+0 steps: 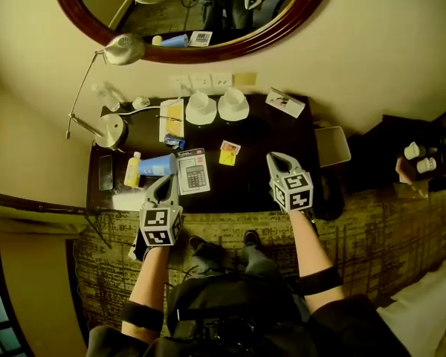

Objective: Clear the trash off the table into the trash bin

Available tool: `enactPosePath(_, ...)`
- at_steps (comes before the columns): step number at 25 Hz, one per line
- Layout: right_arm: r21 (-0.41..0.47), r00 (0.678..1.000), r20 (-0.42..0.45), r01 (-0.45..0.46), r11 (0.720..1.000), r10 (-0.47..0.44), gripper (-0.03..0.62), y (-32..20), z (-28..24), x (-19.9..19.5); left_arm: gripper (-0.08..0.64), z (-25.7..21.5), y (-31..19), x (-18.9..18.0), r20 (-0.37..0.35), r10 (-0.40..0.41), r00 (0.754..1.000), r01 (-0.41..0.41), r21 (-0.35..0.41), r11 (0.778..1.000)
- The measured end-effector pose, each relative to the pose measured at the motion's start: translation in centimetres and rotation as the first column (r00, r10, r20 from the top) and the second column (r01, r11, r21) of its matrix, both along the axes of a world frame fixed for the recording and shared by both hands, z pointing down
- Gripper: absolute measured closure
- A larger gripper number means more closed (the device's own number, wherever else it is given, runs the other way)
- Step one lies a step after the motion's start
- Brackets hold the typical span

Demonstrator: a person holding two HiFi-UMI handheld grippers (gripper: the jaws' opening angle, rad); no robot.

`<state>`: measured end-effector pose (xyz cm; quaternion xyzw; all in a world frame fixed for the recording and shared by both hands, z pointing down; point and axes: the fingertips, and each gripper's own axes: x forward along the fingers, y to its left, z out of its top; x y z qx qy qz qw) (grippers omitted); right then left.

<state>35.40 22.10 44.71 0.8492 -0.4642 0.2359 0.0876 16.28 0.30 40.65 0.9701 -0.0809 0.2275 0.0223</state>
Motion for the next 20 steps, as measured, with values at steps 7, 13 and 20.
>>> enactPosePath(7,-0.003,0.998,0.030,0.053,0.999,-0.052,0.588,-1.3,1.6,-1.5,0.560,0.4,1.6,1.2,0.011,0.045,0.999,-0.045,0.012,0.999)
enactPosePath(13,-0.025,0.994,0.047,0.099,0.995,-0.098,0.586,-2.3,2.7,-2.1,0.560,0.5,2.0,1.9,0.018,0.053,0.998,-0.054,0.024,0.998)
enactPosePath(20,-0.121,0.976,0.060,0.213,0.969,-0.207,0.560,-4.9,5.9,-2.2,0.560,1.8,2.0,2.8,0.034,0.048,0.998,-0.049,0.020,0.999)
